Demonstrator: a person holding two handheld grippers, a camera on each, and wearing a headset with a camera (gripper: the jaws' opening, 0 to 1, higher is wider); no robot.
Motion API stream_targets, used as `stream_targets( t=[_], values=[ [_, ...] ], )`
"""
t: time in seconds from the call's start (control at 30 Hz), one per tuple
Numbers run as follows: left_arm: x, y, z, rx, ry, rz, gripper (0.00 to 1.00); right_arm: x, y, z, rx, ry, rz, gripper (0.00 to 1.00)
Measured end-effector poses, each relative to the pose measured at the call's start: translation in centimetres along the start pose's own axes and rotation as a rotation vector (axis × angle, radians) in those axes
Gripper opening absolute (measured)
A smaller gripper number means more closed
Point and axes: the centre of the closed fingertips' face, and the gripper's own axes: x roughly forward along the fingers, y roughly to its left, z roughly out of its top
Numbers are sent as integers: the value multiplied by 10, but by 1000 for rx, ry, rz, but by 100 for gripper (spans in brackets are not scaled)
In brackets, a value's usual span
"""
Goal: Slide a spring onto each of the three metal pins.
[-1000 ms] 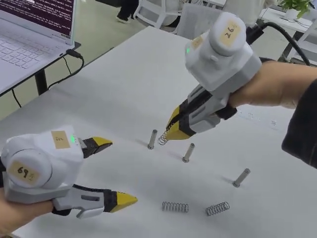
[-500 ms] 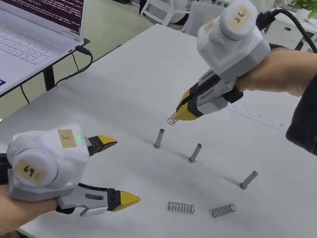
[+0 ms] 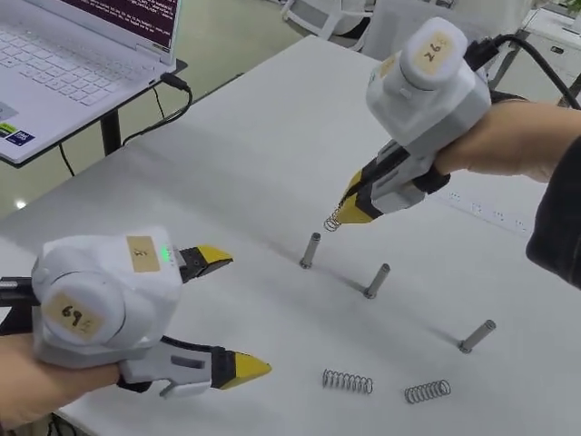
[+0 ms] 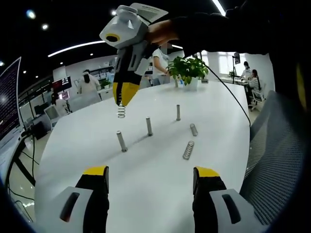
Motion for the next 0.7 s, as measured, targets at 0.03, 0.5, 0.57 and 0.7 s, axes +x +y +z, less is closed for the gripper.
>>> stream_targets(
  t=[0.03,0.5,0.57,0.7],
  values=[
    [0,-1,0,1,1,-2,66,2,0,0,2,1,2,8],
    [2,-8,-5,-2,12,-16,65,24,-12,-5,16,27,8,8],
    [2,-8,-5,-4,11,-17,65,25,-12,-4,17,25,11,8],
    [2,-9,-7,-6,15,-18,65,30,-14,-4,17,32,13,8]
  ],
)
